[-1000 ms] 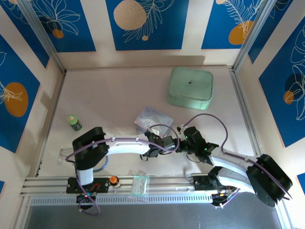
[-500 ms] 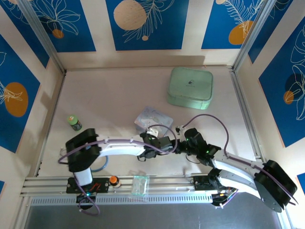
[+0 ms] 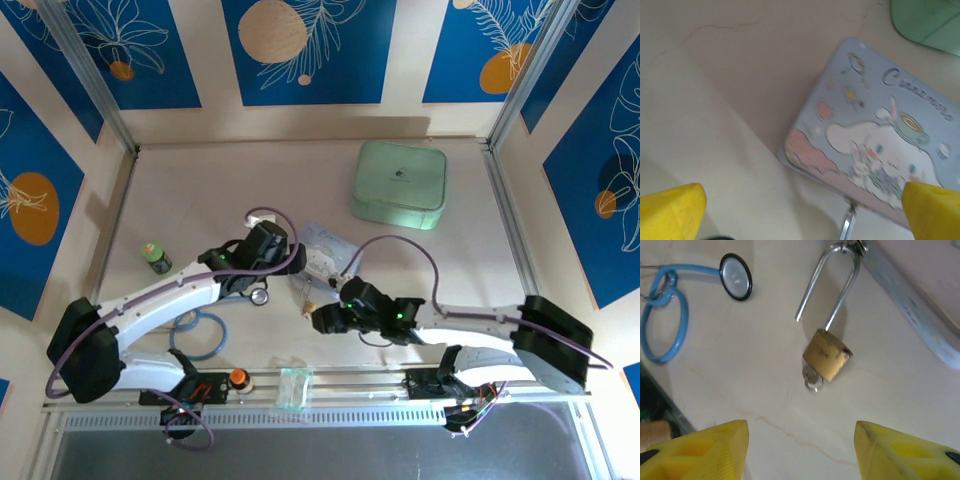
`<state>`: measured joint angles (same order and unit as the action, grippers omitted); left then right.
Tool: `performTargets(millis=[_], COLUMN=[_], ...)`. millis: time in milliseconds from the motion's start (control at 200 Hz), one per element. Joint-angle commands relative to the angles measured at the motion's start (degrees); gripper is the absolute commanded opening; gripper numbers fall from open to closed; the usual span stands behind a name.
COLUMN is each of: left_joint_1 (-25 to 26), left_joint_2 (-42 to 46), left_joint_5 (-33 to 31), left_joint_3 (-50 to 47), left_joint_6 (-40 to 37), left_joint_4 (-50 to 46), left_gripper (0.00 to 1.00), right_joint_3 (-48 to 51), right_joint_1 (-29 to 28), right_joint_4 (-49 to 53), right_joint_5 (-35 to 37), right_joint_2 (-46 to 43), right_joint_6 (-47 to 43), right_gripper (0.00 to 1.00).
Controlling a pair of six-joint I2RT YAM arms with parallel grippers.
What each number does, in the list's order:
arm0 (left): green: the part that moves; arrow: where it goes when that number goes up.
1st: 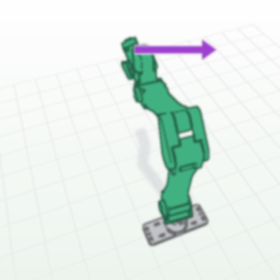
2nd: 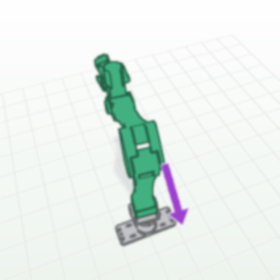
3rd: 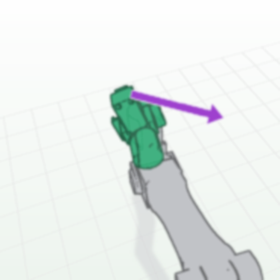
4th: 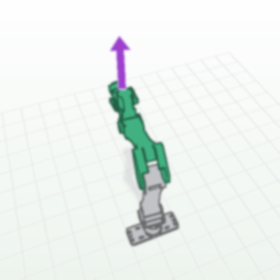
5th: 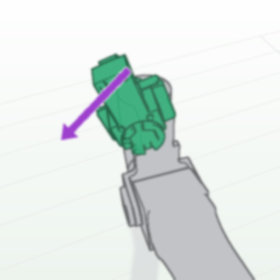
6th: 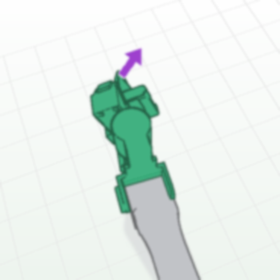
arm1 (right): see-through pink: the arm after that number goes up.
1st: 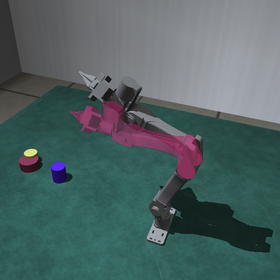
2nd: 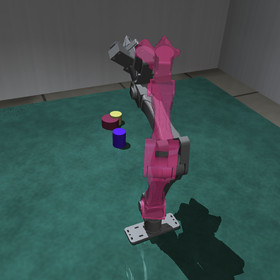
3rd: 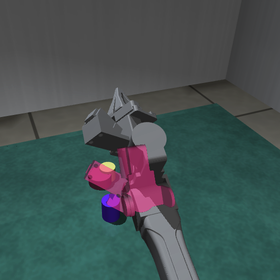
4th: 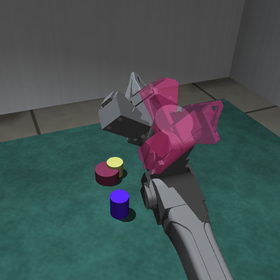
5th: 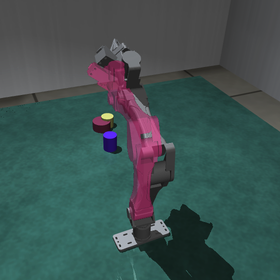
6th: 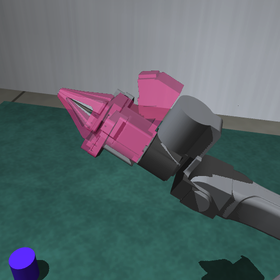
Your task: Unlock the padlock with the key
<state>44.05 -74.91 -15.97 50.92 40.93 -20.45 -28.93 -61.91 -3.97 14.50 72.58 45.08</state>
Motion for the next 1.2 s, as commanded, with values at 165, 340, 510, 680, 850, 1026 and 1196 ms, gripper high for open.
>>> performTargets(millis=[165, 340, 510, 680, 850, 1026, 1196], left_joint_1=[-5.37, -5.38, -5.32, -5.32, -5.37, -5.36, -5.38], left_joint_2=[-12.33, -18.84, -19.1, -18.7, -18.08, -17.56, -17.22], left_joint_5=[6.44, 10.64, 8.77, 6.33, 5.29, 4.45, 3.84], left_joint_3=[3.1, 3.69, 1.3, 1.13, 0.15, -0.55, -0.83], left_joint_6=[-12.18, -11.25, -8.18, -6.71, -6.58, -6.0, -5.27], left_joint_4=[15.08, 18.78, 19.5, 16.52, 15.56, 15.33, 15.02], left_gripper=[0.99, 0.97, 0.91, 0.89, 0.9, 0.9, 0.9], right_joint_3=[-7.9, -7.52, -9.27, -14.37, -20.68, -22.13, -23.24], right_joint_1=[4.45, 11.2, 7.93, 5.24, 3.32, 2.34, 2.28], right_joint_4=[3.28, 2.27, 1.27, 6.27, 14.86, 16.4, 17.24], right_joint_5=[7.45, 1.77, 1.2, 5.95, 11.06, 11.36, 9.66], right_joint_2=[10.83, 11.46, 13.19, 19.17, 23.92, 26.83, 29.09], right_joint_6=[1.84, -0.36, -1.4, 3.42, 4.15, 4.9, 5.27], right_gripper=[0.57, 0.55, 0.55, 0.56, 0.56, 0.53, 0.41])
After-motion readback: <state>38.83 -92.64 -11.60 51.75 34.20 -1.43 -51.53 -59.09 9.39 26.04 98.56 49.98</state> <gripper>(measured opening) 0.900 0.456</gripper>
